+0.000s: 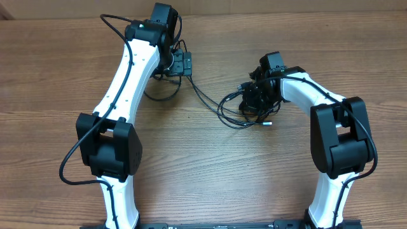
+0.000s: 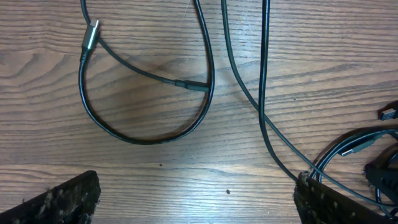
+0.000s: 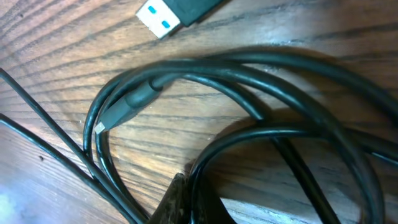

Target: Untangle cables

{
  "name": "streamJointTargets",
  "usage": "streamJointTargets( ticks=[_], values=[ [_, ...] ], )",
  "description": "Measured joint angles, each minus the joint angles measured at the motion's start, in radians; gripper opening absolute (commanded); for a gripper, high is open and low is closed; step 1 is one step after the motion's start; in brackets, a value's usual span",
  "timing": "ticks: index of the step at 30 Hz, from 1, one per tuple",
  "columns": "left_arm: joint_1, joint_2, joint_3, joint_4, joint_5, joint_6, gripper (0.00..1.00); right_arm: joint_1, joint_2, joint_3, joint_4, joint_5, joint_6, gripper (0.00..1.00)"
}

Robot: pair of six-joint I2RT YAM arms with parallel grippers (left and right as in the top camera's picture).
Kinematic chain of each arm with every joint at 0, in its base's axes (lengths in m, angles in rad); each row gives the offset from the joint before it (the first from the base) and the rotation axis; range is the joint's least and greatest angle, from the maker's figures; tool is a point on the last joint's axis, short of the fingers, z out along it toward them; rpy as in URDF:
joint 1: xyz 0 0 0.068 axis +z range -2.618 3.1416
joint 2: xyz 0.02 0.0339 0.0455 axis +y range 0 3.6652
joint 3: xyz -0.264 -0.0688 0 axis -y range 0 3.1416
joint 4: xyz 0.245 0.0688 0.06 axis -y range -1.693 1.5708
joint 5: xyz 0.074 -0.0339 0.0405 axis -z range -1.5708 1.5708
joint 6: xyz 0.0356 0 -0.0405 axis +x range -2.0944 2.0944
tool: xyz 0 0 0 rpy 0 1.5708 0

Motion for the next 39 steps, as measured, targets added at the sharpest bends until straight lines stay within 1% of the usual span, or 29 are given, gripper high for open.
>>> streamJointTargets(
  ticks=[4, 13, 15, 23, 24, 29, 33, 35, 36, 37, 38, 39],
  values=[
    [0.0, 0.0, 0.0, 0.0, 0.0, 0.0, 0.99, -0.006, 0.007, -0.006, 0.001, -0.061, 0.0, 0.04],
    [0.0, 0.0, 0.0, 0.0, 0.0, 0.0, 1.0, -0.084, 0.041, -0.031, 0.056, -0.321, -0.039, 0.04],
    [0.0, 0.0, 0.0, 0.0, 0.0, 0.0, 1.0, -0.098, 0.041, -0.032, 0.097, -0.407, -0.042, 0.04],
    [0.0, 0.0, 0.0, 0.0, -0.002, 0.0, 0.99, -0.116, 0.042, -0.033, 0.186, -0.642, -0.045, 0.04],
    [0.0, 0.0, 0.0, 0.0, -0.002, 0.0, 1.0, -0.125, 0.042, -0.033, 0.22, -0.723, -0.045, 0.04],
    [0.0, 0.0, 0.0, 0.0, -0.002, 0.0, 1.0, -0.171, 0.042, -0.034, 0.31, -0.963, -0.045, 0.04],
    [0.0, 0.0, 0.0, 0.0, -0.002, 0.0, 1.0, -0.222, 0.04, -0.034, 0.332, -1.048, -0.042, 0.04],
    [0.0, 0.0, 0.0, 0.0, -0.002, 0.0, 1.0, -0.253, 0.037, -0.034, 0.342, -1.04, 0.005, 0.04],
    [0.0, 0.0, 0.0, 0.0, -0.002, 0.0, 1.0, -0.269, 0.035, -0.033, 0.356, -1.017, 0.063, 0.04],
    [0.0, 0.0, 0.0, 0.0, -0.002, 0.0, 1.0, -0.296, 0.033, -0.032, 0.368, -0.973, 0.151, 0.04],
    [0.0, 0.0, 0.0, 0.0, -0.002, 0.0, 1.0, -0.305, 0.033, -0.031, 0.376, -0.956, 0.186, 0.04],
    [0.0, 0.0, 0.0, 0.0, -0.002, 0.0, 1.0, -0.324, 0.033, -0.031, 0.412, -0.906, 0.268, 0.04]
  ],
)
